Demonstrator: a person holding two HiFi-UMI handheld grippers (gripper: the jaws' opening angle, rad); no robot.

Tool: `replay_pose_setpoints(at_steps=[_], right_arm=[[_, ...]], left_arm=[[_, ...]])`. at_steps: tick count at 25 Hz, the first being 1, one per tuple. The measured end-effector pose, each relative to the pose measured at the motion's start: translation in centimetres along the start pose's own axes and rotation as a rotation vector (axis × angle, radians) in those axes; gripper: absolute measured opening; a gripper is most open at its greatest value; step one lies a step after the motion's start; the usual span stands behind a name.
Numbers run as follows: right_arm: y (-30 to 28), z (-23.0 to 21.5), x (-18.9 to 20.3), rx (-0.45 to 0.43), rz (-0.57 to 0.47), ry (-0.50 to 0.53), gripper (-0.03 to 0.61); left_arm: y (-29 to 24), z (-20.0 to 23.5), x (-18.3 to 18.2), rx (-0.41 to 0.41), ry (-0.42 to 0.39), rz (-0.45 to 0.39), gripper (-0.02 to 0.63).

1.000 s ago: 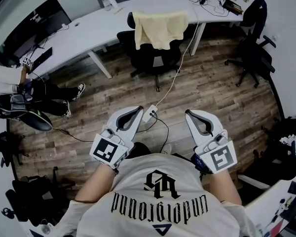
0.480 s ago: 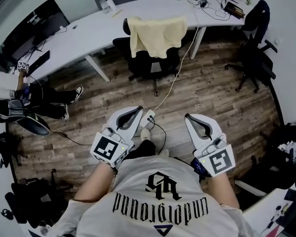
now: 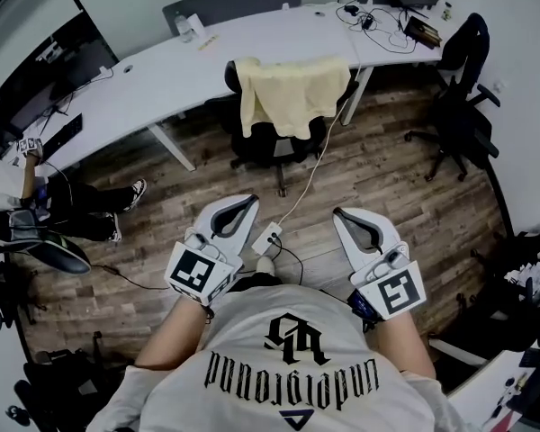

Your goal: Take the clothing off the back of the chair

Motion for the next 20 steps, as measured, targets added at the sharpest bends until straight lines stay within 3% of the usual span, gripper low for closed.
replay_pose_setpoints(at_steps=[9, 20], right_arm=[[-7.4, -0.9, -1.5, 0.045, 0.014, 0.015, 0.000], [-9.9, -6.3, 0.2, 0.057, 0.017, 0.018, 0.000]], left_arm=[[-1.3, 7.8, -1.0, 0.063, -0.021, -0.012, 0.051], [-5.1, 11.0, -0.1, 0.046, -0.014, 0.018, 0.051]])
Point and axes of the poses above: the fingertips, and each gripper's own axes: y backward along the fingers, z to its left, x out of its underside, the point moved 7 cm from there along y, backward along the fingers, and after that the axes turned 3 degrees about -z, right-handed, at the moved point
